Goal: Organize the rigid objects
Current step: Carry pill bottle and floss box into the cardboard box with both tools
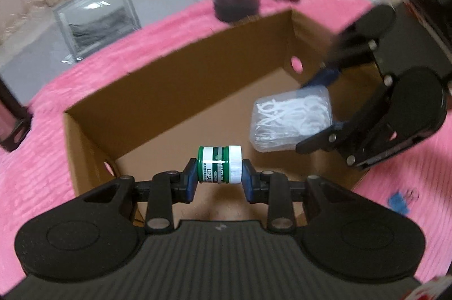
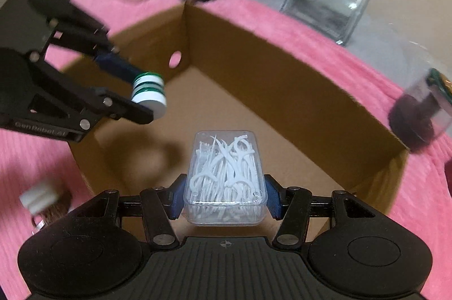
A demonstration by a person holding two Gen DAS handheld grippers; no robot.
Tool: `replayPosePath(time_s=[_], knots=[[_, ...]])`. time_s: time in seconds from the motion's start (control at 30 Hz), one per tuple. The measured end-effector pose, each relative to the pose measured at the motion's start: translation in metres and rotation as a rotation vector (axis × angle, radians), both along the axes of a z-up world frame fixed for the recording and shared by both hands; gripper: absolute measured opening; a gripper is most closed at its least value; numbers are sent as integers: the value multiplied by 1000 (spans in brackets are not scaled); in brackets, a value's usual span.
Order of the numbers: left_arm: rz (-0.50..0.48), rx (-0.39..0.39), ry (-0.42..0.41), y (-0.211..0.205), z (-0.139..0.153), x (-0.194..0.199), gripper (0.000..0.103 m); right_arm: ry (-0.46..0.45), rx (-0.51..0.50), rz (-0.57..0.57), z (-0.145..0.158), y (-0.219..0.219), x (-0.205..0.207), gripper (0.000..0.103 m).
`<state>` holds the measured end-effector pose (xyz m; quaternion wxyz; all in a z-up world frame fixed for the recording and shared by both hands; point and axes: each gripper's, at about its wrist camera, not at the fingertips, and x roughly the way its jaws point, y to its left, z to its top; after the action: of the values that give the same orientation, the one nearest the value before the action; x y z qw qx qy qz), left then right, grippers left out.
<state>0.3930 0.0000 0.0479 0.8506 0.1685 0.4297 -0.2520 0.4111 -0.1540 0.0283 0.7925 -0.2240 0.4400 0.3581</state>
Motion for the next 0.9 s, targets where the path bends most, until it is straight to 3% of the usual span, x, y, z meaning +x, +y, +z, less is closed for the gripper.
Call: replayPosePath(time_s=[0.37, 0.9], knots=[[-197, 182, 135, -15, -38, 21, 27, 65, -182, 185, -31, 18, 14, 53], [-258, 295, 201, -31, -70, 38, 27, 93, -283, 217, -51, 38, 26, 53]])
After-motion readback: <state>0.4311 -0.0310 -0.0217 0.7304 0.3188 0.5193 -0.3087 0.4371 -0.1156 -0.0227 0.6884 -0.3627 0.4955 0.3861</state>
